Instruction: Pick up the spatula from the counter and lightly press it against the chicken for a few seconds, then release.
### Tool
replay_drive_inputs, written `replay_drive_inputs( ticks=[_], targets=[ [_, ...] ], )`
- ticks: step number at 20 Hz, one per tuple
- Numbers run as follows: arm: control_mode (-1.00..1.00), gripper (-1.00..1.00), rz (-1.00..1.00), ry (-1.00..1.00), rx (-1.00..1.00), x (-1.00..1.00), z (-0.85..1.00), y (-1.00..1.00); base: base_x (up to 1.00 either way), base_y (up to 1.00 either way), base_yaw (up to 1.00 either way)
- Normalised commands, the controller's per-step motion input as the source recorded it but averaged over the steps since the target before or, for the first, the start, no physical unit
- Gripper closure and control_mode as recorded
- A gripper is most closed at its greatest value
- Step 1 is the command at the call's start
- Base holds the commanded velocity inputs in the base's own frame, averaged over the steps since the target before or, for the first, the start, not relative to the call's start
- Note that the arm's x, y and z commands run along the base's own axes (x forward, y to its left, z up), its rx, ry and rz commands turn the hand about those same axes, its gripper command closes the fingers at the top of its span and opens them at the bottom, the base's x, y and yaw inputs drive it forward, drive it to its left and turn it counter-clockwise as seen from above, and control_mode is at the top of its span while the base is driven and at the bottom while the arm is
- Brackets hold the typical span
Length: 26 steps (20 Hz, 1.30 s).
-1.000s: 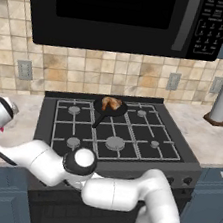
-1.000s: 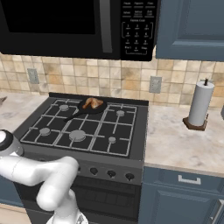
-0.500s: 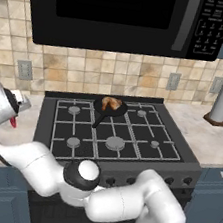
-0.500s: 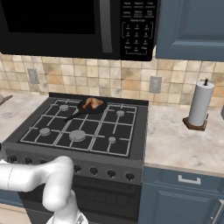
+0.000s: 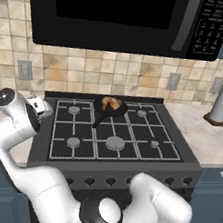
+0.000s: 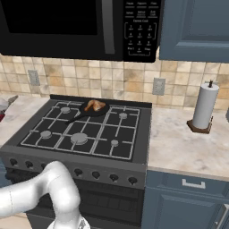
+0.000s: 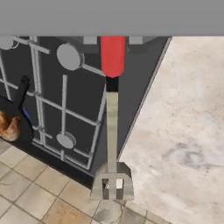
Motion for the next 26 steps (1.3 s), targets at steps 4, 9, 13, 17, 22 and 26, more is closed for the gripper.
replay_drive_inputs(
  ticks=[4,9,13,17,22,26],
  targets=[
    [-1.00,1.00,0.01,-0.07,0.11,-0.47,0.25,-0.91,0.00,0.00,0.00],
    [-1.00,1.00,0.00,0.00,0.14,-0.35,0.19,-0.77,0.00,0.00,0.00],
    [-1.00,1.00,-0.09,0.00,0.16,-0.09,0.25,-0.53,0.00,0.00,0.00],
    [-1.00,1.00,-0.15,0.00,0.14,-0.03,0.20,-0.45,0.00,0.00,0.00],
    [-1.00,1.00,-0.20,0.00,0.10,-0.01,0.01,-0.29,0.00,0.00,0.00],
    [-1.00,1.00,-0.22,0.06,0.15,0.00,0.08,-0.16,0.00,0.00,0.00]
  ],
)
